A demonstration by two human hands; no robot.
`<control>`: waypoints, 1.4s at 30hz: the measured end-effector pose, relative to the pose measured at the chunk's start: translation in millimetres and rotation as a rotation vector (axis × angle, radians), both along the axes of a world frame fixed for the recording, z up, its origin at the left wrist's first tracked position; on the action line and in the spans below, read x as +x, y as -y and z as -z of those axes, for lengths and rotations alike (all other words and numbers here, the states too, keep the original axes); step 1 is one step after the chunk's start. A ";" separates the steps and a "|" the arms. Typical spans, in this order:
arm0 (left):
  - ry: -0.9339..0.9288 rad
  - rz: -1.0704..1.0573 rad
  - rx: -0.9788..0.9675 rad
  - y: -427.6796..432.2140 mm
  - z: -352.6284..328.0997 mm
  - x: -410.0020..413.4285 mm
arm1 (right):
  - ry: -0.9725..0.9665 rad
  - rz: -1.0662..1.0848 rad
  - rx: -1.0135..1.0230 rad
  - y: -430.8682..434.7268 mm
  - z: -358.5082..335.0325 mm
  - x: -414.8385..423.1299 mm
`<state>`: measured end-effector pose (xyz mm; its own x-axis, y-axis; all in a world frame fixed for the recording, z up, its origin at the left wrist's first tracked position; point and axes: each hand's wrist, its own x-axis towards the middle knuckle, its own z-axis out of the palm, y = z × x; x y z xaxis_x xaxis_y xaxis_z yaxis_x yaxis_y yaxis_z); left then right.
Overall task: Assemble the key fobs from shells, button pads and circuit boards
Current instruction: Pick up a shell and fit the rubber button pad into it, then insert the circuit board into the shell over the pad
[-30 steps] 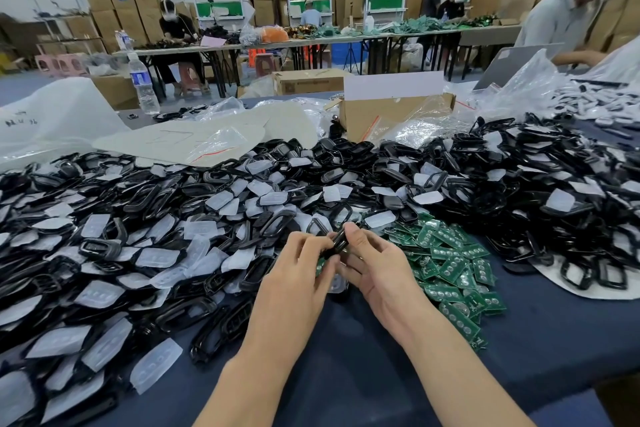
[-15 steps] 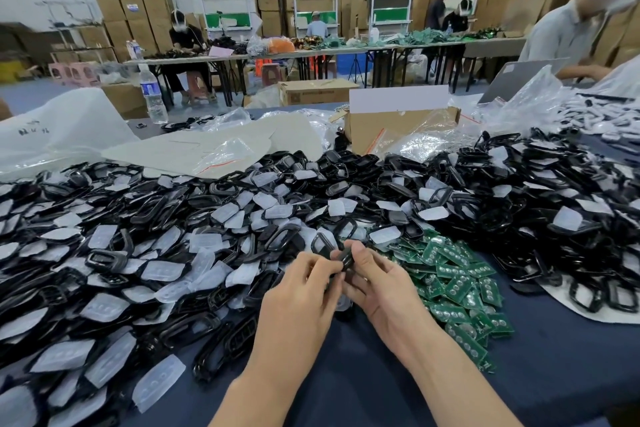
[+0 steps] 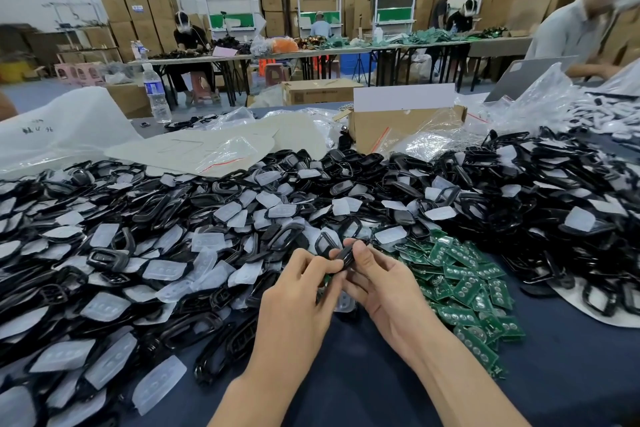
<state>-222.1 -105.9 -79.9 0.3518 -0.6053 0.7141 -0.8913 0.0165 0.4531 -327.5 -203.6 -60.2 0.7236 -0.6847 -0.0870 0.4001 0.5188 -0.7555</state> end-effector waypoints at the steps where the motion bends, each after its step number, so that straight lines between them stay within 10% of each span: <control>1: -0.004 -0.001 -0.005 0.3 0.1 0.0 | -0.003 0.003 0.001 0.0 0.2 0.3; 42: -0.091 0.108 -0.061 -3.8 -1.6 4.8 | -0.007 -0.136 0.268 3.5 3.4 -5.1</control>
<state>-217.3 -102.1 -78.3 0.3518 -0.5993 0.7190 -0.8383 0.1401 0.5269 -332.6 -207.1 -63.6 0.8058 -0.5337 -0.2567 0.3090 0.7486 -0.5866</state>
